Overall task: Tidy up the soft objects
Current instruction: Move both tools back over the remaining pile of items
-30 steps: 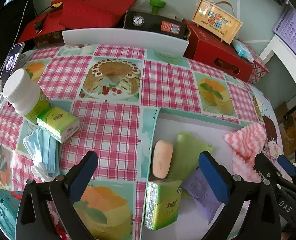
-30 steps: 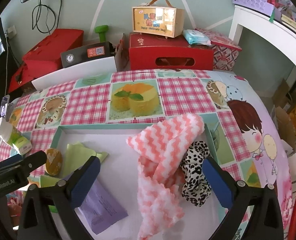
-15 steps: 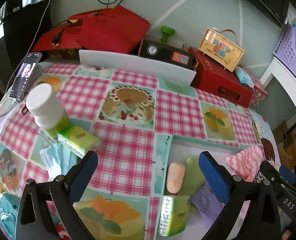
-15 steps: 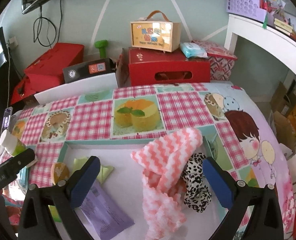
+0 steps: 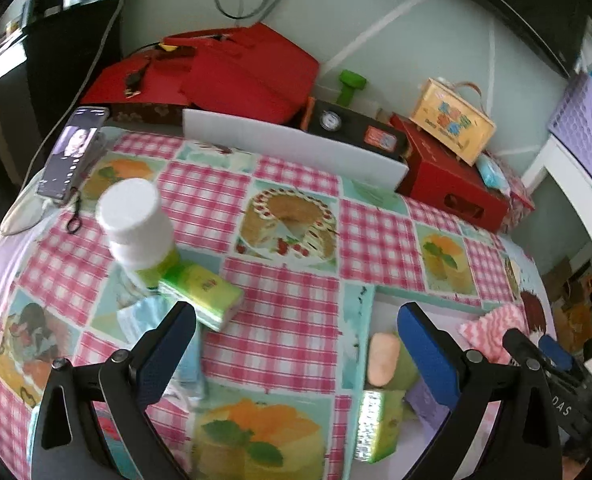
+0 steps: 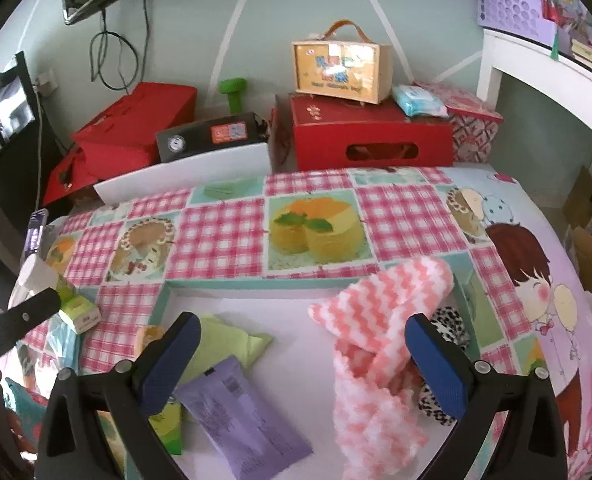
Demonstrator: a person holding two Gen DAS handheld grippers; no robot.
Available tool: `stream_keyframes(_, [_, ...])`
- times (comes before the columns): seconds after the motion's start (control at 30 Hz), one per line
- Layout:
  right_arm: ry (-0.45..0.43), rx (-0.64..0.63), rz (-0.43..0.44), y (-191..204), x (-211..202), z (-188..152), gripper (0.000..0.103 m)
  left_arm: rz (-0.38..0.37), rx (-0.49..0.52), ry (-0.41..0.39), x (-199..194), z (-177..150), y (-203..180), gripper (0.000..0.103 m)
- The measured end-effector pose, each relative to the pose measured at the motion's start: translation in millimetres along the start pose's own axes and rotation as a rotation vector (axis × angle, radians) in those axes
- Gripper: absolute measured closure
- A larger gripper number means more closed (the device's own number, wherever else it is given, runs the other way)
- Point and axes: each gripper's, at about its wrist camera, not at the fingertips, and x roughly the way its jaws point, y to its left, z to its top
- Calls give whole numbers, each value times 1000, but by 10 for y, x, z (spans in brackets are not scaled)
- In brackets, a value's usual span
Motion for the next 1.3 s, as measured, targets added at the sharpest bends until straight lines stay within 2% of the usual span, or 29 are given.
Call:
stream_keyframes(0.2, [-5, -21, 29, 160, 21, 3, 0, 30, -60, 19, -63, 82, 332, 2])
stream_keyframes(0.4, [15, -48, 114, 378, 37, -3, 0, 62, -110, 45, -134, 132, 651, 2])
stream_keyframes(0.7, [57, -148, 194, 823, 66, -97, 0, 133, -100, 92, -257, 51, 1007, 2])
stream_keyframes(0.83, [70, -190, 217, 951, 62, -150, 0, 126, -125, 111, -328, 14, 1125, 2])
stream_keyframes(1.2, [112, -251, 278, 1206, -110, -436, 0, 147, -59, 94, -678, -189, 833, 2])
stream_keyframes(1.3, [139, -267, 309, 1248, -176, -586, 0, 129, -58, 98, -754, -260, 748, 2])
